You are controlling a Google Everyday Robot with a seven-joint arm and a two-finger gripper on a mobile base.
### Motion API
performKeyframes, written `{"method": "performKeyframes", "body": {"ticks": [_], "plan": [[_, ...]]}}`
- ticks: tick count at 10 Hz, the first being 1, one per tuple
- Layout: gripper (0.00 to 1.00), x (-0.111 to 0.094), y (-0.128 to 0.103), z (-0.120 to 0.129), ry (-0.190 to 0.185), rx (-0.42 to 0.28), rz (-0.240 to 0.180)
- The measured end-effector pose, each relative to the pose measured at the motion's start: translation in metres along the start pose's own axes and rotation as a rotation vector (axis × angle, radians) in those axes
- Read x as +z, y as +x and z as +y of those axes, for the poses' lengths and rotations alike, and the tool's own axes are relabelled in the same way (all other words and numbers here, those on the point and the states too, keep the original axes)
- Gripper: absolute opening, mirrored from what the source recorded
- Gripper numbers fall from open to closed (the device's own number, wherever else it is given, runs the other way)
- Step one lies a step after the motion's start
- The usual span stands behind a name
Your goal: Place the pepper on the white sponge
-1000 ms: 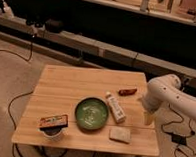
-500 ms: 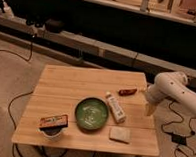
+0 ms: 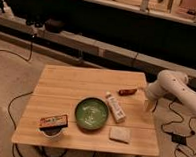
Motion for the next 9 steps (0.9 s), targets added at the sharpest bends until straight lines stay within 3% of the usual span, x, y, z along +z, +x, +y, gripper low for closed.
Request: {"method": "performKeyframes", "body": {"ticks": [2, 3, 6, 9], "plan": [[0.8, 0.012, 0.005, -0.016, 0.005, 0.0, -0.004], [0.8, 0.018, 0.008, -0.026, 0.026, -0.006, -0.001], [0.8, 0.034, -0.009, -0.049, 0.091, -0.05, -0.017], [0.8, 0.045, -0.019, -0.057, 0.102, -0.07, -0.024]]}}
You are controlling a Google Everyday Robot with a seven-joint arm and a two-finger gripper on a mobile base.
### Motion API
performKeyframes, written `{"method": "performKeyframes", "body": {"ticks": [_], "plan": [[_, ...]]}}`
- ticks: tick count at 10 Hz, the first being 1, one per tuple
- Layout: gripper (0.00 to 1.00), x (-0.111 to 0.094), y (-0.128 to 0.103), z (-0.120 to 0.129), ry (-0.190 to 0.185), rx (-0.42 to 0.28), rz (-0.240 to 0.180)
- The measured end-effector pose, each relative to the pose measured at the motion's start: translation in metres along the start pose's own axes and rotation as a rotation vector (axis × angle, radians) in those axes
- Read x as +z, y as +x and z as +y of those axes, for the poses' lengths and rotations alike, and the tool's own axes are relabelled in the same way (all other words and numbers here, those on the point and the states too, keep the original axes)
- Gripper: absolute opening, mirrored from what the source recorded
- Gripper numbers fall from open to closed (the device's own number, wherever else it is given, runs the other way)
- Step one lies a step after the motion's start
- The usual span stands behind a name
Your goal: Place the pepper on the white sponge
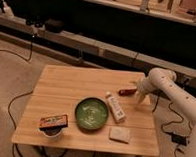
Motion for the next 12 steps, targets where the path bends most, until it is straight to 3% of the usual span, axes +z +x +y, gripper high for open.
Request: {"method": "performKeyframes", "body": {"ticks": [8, 12], "plan": [[0.76, 0.018, 0.0, -0.002, -0.034, 0.013, -0.003], [0.37, 0.023, -0.002, 0.0, -0.071, 0.028, -0.028]]}}
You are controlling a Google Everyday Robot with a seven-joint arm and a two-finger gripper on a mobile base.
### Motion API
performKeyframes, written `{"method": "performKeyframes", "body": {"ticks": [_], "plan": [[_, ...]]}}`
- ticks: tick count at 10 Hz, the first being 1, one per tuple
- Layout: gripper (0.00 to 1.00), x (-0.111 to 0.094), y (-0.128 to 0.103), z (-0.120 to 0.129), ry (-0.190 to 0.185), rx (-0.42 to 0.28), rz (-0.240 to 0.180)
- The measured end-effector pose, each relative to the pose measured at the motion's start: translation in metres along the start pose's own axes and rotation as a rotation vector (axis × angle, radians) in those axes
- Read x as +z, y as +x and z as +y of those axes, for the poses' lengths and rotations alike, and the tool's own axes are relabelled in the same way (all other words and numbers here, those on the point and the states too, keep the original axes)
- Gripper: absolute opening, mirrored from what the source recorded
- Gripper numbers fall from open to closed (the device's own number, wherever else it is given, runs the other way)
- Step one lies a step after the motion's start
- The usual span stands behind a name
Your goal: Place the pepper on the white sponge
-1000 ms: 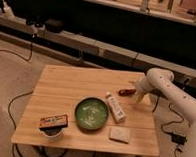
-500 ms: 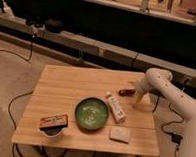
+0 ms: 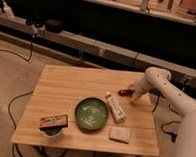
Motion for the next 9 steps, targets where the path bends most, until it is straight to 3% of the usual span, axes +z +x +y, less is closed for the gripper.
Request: {"method": "performKeyframes", "body": {"ticks": [2, 3, 7, 9], "plan": [[0.18, -0.002, -0.006, 0.003, -0.031, -0.007, -0.036], [0.14, -0.004, -0.008, 0.003, -0.039, -0.014, -0.042], [0.14, -0.015, -0.007, -0.002, -0.051, -0.052, -0.032], [0.14, -0.021, -0.009, 0.007, -0.076, -0.061, -0.037]]}}
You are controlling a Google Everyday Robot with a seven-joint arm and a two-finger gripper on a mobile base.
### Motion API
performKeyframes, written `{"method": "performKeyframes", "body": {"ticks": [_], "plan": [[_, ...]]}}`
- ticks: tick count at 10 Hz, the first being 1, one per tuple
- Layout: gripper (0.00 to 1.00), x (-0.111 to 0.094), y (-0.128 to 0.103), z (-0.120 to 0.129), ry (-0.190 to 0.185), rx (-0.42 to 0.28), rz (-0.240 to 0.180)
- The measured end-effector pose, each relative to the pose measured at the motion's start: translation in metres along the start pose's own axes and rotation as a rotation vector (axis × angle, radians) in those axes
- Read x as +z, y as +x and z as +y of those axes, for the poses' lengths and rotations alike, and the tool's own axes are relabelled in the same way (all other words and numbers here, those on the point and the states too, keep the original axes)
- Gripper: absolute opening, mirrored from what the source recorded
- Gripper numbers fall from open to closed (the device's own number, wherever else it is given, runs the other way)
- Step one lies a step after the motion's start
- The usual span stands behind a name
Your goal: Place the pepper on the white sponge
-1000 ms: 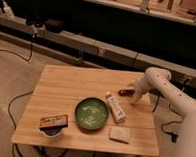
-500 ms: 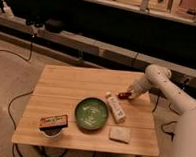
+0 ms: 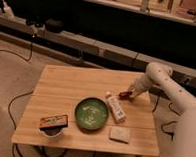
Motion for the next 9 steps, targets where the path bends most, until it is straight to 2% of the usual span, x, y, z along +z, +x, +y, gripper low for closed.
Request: {"method": "performKeyframes", "body": {"ticks": [1, 3, 5, 6, 8, 9], "plan": [[0.14, -0.001, -0.004, 0.01, -0.025, -0.005, -0.014], [0.14, -0.003, -0.016, 0.038, -0.097, -0.006, -0.071], [0.14, -0.005, -0.019, 0.06, -0.152, -0.014, -0.098], [0.14, -0.006, -0.018, 0.071, -0.188, -0.025, -0.095], [0.14, -0.015, -0.015, 0.088, -0.235, -0.054, -0.064], [0.14, -0.022, -0.015, 0.095, -0.247, -0.063, -0.056]]}}
